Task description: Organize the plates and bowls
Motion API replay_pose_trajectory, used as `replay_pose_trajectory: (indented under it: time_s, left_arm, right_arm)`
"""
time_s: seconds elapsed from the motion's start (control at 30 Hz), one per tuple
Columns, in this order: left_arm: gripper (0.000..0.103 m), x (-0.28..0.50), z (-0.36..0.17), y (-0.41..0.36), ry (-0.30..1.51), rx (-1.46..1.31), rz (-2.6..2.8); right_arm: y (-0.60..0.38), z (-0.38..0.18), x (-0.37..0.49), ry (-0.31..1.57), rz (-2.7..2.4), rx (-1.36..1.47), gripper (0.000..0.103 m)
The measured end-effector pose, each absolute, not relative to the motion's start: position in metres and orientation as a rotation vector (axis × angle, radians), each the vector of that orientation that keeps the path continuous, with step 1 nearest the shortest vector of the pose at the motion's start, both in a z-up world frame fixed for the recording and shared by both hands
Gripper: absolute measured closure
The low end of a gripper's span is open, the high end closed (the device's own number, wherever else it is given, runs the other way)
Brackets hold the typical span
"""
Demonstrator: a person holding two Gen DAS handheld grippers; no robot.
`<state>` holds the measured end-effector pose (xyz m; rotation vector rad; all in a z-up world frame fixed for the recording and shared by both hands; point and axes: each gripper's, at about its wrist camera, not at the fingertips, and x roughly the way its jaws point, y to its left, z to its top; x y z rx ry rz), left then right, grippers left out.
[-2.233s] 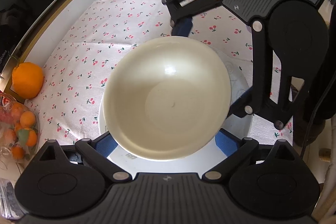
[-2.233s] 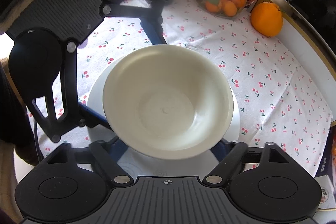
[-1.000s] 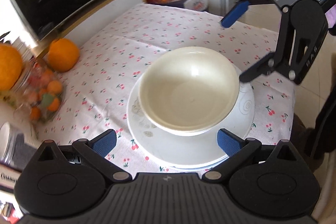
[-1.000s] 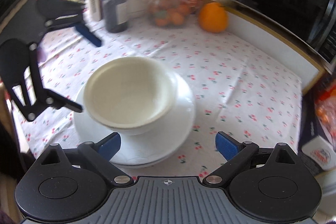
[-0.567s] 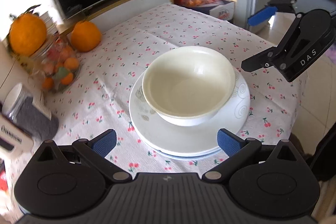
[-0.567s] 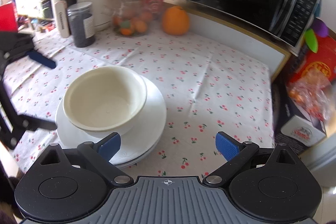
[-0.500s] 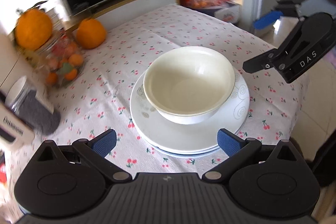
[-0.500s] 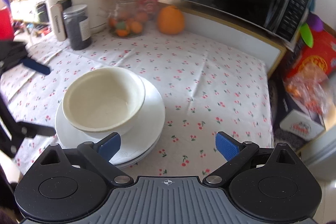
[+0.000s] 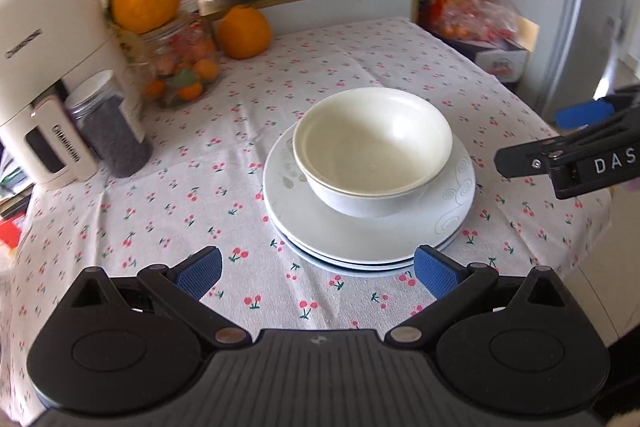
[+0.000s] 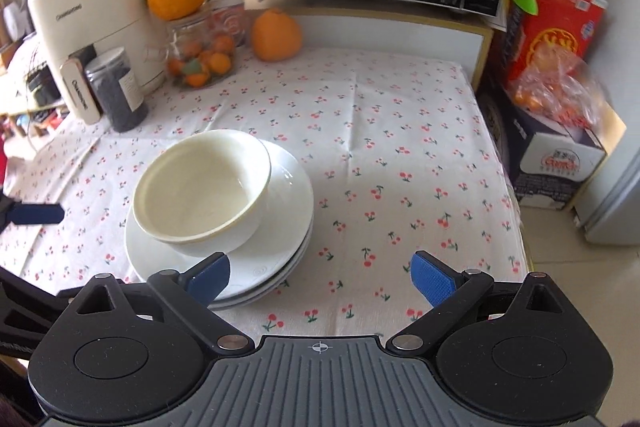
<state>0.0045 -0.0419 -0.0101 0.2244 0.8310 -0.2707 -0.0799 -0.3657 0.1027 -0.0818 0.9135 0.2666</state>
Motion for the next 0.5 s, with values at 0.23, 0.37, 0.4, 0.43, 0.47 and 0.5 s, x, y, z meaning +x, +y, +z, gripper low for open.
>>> replay_pose_trajectory:
  time_s: [0.23,0.37,0.4,0.43,0.47,0.5]
  left_arm:
    - [0.000,-0.005,-0.007,-0.042,0.825,0.142,-0.186]
    - [0.000,-0.005,-0.004,-0.042,0.820,0.092,-0.140]
    - [0.000,-0.005,-0.003,-0.042,0.815,0.080,-0.125]
    - [0.000,-0.006,-0.003,-0.041,0.809,0.069,-0.109]
    - [0.000,-0.006,-0.002,-0.041,0.804,0.057,-0.090]
    - [0.000,-0.006,-0.002,-0.040,0.801,0.048,-0.073]
  right_arm:
    - [-0.374,0.113,-0.092,0.878,0.187,-0.018,0.005]
    - [-0.373,0.116,-0.096,0.850,0.150,-0.015,0.005]
    - [-0.372,0.116,-0.098,0.839,0.137,-0.017,0.005]
    - [-0.371,0.115,-0.099,0.830,0.124,-0.019,0.005]
    - [-0.369,0.113,-0.101,0.827,0.109,-0.023,0.005]
    - [-0.367,0.110,-0.101,0.830,0.100,-0.033,0.005]
